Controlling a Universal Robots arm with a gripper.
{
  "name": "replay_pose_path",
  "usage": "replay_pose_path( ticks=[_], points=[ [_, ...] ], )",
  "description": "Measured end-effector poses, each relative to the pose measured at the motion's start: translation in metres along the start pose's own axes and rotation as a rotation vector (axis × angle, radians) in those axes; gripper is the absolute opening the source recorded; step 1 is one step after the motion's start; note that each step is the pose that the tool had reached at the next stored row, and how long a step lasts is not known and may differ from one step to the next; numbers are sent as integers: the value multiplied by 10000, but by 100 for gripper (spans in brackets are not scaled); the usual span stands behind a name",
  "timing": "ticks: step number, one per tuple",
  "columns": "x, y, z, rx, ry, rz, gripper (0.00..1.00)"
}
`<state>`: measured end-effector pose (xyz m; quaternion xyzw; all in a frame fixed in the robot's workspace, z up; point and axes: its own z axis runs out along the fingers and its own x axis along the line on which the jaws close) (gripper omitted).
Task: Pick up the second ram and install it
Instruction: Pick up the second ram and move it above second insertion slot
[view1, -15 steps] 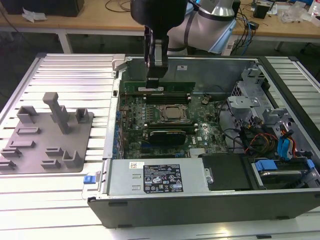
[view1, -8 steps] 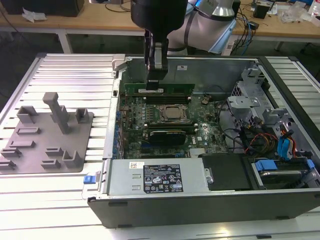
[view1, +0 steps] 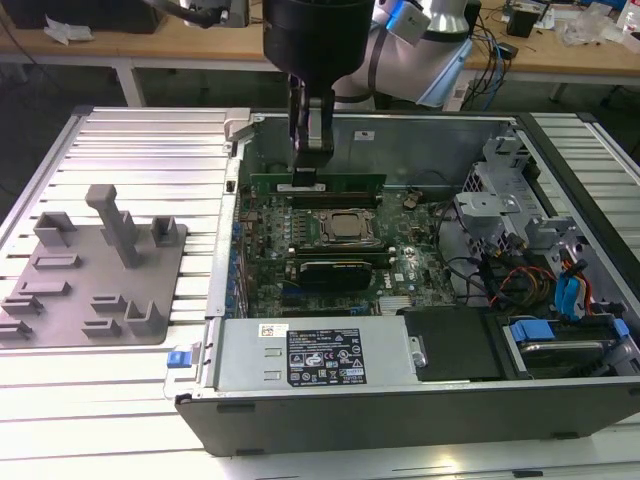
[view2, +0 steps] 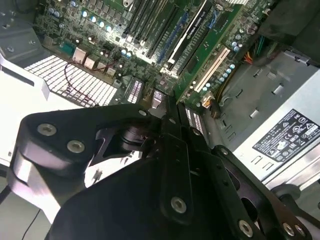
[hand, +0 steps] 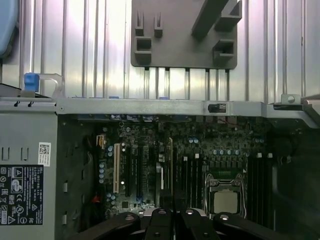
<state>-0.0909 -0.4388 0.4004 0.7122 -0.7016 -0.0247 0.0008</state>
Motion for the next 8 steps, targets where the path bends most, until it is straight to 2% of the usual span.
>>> replay_pose_path(
  ticks=[2, 8],
  points=[
    [-27, -3, 54, 0, 0, -1, 10],
    [-67, -6, 124, 0, -1, 0, 10]
  ],
)
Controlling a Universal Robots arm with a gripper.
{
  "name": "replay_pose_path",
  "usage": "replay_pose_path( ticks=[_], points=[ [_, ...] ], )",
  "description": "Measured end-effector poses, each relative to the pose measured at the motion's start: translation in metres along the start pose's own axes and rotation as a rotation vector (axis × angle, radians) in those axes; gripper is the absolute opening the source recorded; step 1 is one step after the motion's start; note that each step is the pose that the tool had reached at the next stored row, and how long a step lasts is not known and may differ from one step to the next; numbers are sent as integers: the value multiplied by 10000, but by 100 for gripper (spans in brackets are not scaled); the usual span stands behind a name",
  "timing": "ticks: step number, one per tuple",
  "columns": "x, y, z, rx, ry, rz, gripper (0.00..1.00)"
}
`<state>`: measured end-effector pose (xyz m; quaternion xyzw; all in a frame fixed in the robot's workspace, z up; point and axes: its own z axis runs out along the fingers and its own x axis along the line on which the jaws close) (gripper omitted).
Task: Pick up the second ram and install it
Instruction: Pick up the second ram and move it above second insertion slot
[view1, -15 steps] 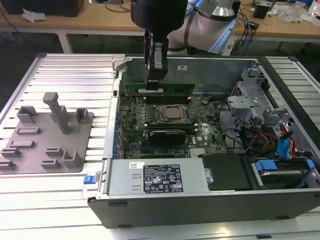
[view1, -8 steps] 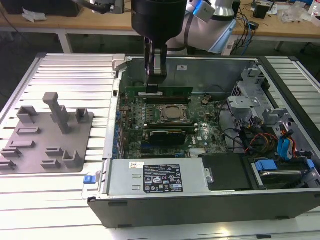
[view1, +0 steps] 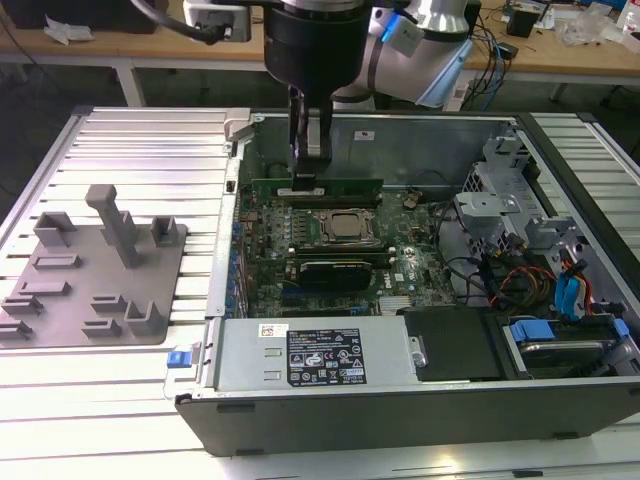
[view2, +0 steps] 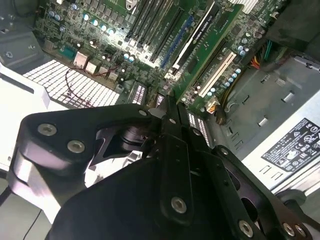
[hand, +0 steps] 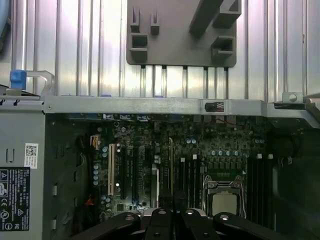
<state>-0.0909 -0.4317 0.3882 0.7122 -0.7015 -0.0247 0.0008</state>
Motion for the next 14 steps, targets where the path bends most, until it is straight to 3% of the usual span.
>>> replay_pose_path(
  ticks=[5, 14],
  points=[
    [-72, -16, 125, -2, 0, -1, 10],
    [-144, -138, 218, -13, -2, 0, 10]
  ],
)
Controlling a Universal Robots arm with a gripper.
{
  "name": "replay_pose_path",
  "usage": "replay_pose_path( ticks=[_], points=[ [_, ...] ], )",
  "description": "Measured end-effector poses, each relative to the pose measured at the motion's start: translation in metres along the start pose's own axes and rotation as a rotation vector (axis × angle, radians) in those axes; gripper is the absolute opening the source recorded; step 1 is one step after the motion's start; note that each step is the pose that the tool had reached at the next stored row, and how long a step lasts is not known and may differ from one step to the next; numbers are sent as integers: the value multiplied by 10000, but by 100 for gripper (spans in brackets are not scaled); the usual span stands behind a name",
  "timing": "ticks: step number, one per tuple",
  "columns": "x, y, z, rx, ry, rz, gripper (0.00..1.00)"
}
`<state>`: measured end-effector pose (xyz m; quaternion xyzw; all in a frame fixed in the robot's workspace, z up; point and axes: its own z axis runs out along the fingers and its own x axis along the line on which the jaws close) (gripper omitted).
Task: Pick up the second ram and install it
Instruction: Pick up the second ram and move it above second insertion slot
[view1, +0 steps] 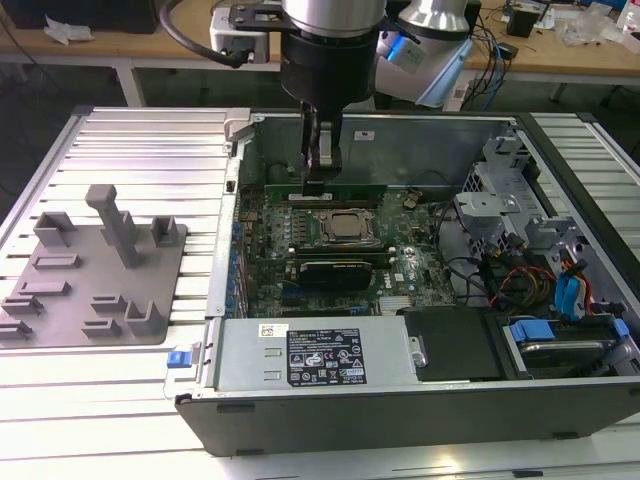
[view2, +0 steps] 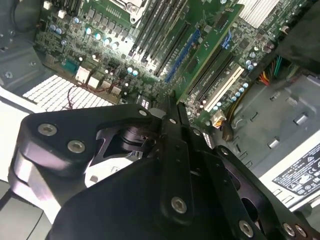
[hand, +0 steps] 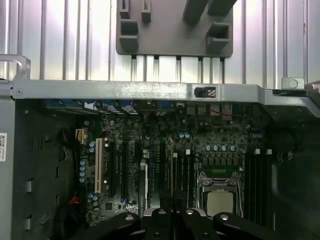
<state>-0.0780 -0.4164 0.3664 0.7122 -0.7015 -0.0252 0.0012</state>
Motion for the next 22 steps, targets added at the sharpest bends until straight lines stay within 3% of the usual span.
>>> replay_pose_path(
  ticks=[8, 16, 22],
  points=[
    [-56, -109, 99, -18, 0, 1, 10],
    [-179, -184, 226, -41, -1, 2, 10],
    [-184, -209, 362, -41, 0, 2, 10]
  ],
)
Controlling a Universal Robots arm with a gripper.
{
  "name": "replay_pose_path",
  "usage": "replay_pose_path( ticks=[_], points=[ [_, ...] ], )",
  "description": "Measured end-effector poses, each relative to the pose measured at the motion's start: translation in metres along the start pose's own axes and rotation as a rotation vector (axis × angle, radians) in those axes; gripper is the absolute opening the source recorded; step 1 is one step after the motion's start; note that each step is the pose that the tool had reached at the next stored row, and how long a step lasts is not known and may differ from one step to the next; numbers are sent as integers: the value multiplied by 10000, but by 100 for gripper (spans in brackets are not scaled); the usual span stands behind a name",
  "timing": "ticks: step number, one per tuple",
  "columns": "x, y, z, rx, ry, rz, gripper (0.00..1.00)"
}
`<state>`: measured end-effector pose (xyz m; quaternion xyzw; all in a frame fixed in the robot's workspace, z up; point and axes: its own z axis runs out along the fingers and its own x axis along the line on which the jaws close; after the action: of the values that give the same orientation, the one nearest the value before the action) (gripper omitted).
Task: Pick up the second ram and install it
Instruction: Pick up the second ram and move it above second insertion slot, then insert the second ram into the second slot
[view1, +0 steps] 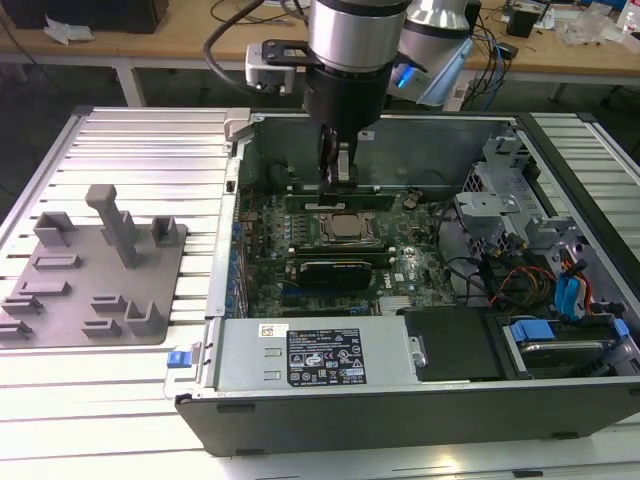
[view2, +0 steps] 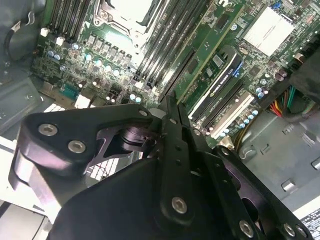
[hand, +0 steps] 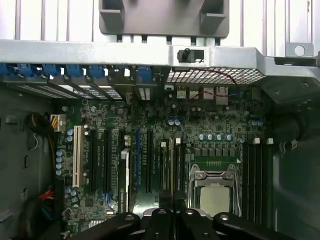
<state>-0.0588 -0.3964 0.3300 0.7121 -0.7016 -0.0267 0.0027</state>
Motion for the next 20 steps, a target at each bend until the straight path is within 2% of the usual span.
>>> replay_pose_path(
  ticks=[5, 20],
  points=[
    [0, -3, 39, 1, -3, -1, 10],
    [1, -4, 71, 0, 0, -1, 10]
  ],
)
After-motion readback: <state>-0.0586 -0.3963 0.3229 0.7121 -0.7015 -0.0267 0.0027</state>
